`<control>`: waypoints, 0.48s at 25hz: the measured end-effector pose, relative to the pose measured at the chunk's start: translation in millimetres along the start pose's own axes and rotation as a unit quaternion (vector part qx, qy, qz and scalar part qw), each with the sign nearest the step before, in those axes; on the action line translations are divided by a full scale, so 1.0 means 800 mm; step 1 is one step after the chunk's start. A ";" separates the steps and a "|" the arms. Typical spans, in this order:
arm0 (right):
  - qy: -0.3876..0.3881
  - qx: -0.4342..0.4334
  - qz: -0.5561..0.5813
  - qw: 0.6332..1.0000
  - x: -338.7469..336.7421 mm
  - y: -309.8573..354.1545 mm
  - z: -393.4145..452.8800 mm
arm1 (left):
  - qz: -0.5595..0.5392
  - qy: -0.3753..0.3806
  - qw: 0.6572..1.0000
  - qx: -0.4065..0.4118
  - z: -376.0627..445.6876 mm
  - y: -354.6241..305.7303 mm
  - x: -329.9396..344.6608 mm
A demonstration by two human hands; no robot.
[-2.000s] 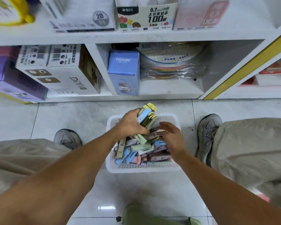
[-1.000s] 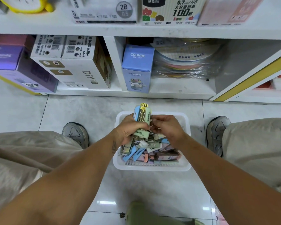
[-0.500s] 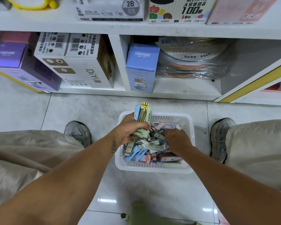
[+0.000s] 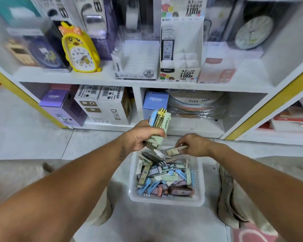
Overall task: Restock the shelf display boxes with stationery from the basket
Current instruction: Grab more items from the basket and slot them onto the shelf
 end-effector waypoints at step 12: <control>-0.342 -0.125 0.016 0.931 -0.323 0.153 -0.161 | -0.033 -0.067 0.995 0.061 -0.129 -0.236 -0.004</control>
Point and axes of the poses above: each hand's wrist, its own z-axis towards the middle knuckle, its own x-axis out of the palm, y = z × x, the point moved 8 cm from there along z, towards the middle knuckle, and after that the axes turned 6 degrees about y, right-handed, at the moved point
